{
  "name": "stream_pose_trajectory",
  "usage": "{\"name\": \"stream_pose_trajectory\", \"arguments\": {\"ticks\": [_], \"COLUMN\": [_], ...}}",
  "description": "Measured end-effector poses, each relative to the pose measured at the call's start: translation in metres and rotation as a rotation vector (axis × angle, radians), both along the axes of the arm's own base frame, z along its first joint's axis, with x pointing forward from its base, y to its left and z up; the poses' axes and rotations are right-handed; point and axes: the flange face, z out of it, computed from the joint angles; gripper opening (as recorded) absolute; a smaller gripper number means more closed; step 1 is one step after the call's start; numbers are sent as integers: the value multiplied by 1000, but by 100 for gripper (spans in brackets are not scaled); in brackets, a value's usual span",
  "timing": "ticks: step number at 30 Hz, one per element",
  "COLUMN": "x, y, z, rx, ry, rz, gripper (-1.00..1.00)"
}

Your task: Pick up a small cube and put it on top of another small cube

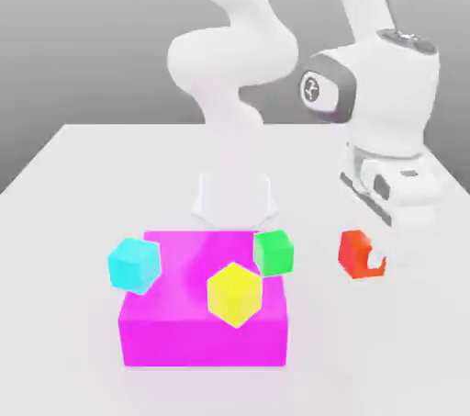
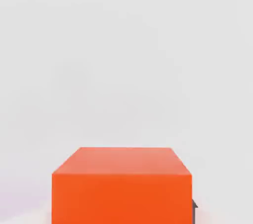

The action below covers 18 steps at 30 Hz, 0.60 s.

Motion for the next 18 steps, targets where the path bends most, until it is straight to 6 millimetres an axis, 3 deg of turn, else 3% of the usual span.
{"name": "stream_pose_trajectory", "arguments": {"ticks": [5, 10, 12, 14, 15, 18], "x": [12, -9, -20, -25, -26, -26], "y": [-108, -213, -251, -265, -267, -267], "z": [31, 53, 41, 20, 10, 10], "rx": [16, 53, 71, 75, 75, 75], "ry": [-8, -4, -1, -1, -2, -2], "rz": [-436, -872, -1036, -1094, -1104, -1104], "gripper": [-100, -100, -100, -100, 100, 100]}}
